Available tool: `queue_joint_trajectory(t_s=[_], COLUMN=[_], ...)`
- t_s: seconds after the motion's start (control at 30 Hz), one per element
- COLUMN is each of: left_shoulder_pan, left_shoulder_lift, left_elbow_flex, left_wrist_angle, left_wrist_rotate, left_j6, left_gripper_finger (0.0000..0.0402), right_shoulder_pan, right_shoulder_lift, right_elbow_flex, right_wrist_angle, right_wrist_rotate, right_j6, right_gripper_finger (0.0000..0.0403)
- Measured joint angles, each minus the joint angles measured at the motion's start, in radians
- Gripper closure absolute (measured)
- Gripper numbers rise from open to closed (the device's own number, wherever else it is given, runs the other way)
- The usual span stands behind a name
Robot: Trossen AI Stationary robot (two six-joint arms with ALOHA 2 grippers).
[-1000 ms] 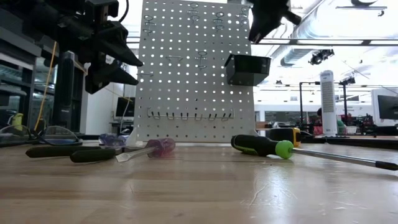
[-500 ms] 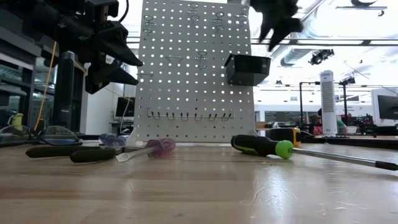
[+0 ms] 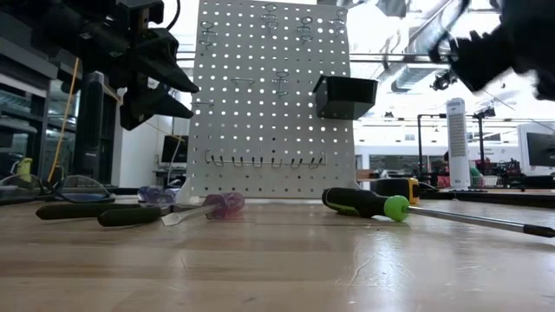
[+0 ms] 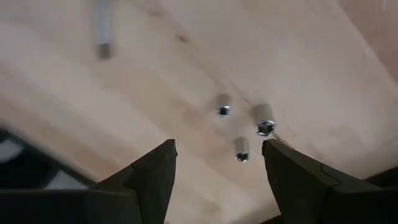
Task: Hang tools onto peg board
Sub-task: Put the silver socket into the black bin on the peg board
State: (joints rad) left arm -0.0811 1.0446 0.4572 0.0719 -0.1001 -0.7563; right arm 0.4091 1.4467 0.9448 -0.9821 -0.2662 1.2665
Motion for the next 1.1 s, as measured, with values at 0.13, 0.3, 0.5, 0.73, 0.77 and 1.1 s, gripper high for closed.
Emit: queue_joint_trajectory(t_s=[0.13, 0.3, 0.5, 0.73, 0.77, 1.1], left_shoulder_pan=[0.0, 0.0, 0.0, 0.0, 0.0, 0.0], left_shoulder_lift=[0.0, 0.0, 0.0, 0.0, 0.0, 0.0], left_elbow_flex=[0.0, 0.0, 0.0, 0.0, 0.0, 0.0], left_wrist_angle=[0.0, 0.001, 0.001, 0.001, 0.0, 0.001], left_wrist_rotate=[0.0, 0.0, -0.001, -0.001, -0.001, -0.001], left_j6=[0.0, -0.005, -0.018, -0.018, -0.018, -0.027], left_gripper_finger=[0.0229, 0.0229, 0.0229, 0.0229, 0.0229, 0.0229], right_shoulder_pan=[0.032, 0.052, 0.065, 0.065, 0.065, 0.065], right_shoulder_lift=[0.0, 0.0, 0.0, 0.0, 0.0, 0.0], right_elbow_flex=[-0.08, -0.136, -0.225, -0.28, -0.281, -0.281], right_wrist_angle=[0.016, 0.078, 0.195, 0.226, 0.235, 0.276], right_wrist_rotate=[0.006, 0.005, 0.005, 0.076, 0.079, 0.061], right_j6=[0.155, 0.244, 0.335, 0.391, 0.392, 0.394], right_gripper_finger=[0.0172, 0.0171, 0.0171, 0.0171, 0.0171, 0.0242])
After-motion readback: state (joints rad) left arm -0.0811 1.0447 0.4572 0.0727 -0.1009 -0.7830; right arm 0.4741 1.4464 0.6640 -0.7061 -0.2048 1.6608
